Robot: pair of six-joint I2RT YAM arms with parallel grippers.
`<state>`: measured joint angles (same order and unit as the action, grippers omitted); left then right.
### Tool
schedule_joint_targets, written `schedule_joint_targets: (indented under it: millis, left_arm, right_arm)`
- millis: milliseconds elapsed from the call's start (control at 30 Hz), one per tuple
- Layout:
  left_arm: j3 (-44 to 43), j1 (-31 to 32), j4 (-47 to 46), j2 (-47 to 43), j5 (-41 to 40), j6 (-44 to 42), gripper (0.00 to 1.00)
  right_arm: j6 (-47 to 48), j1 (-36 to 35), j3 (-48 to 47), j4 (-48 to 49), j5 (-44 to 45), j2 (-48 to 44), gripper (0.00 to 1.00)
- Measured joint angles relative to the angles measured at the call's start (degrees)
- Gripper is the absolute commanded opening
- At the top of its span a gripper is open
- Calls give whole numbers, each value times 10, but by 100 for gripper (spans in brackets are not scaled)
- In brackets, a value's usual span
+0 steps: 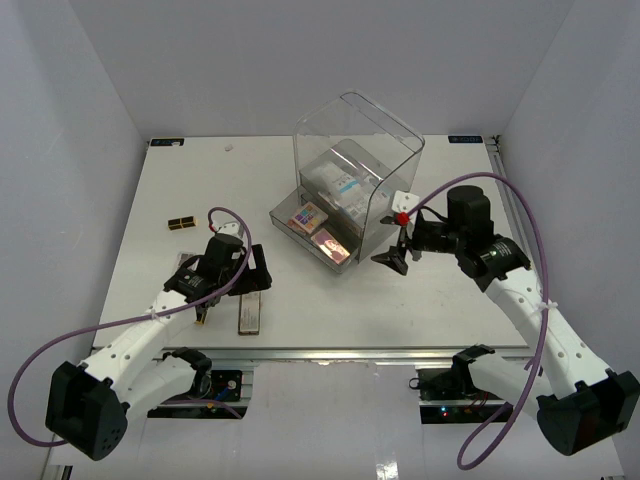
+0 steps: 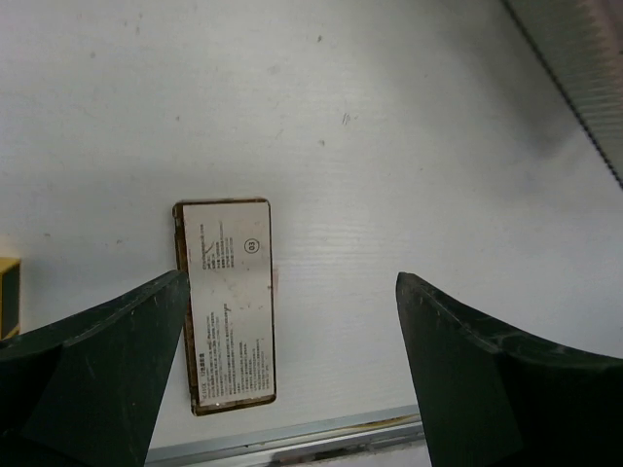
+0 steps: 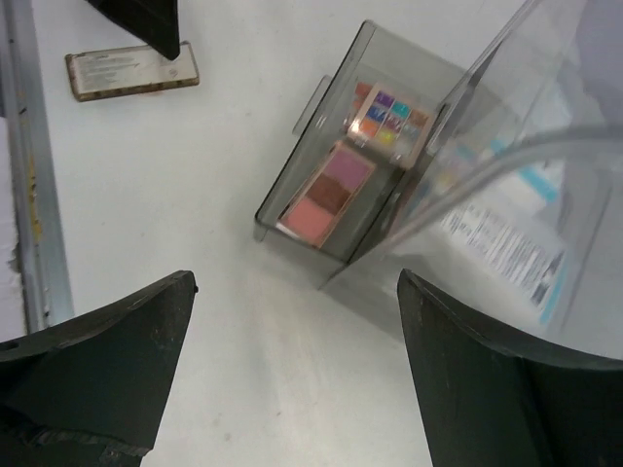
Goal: Organize the makeup
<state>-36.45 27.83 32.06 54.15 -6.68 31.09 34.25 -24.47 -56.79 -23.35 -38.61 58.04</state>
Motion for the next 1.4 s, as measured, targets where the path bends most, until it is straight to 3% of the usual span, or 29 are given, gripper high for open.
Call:
schedule_joint_targets:
  millis: [133,267,767,1133,1200,1400]
  left_arm:
    - [-1,0,27,53,15,31,98]
    - [-2,0,48,98,20,48,98]
    - [-2,0,65,168,5,64,97]
    - [-15,0,68,211,-10,56,52]
    - [-18,0,70,215,-10,56,38]
    - [-18,1,72,206,-9,58,26]
  right_arm:
    - [-16,90,97,27,-87,-55,90]
    - [-30,149,126,34,-138,-68,90]
    - [-46,181,127,58,-190,-105,90]
    - [-56,200,127,60,-201,-104,90]
    - [-56,201,127,60,-201,-104,90]
    - [-56,204,127,60,-202,-104,90]
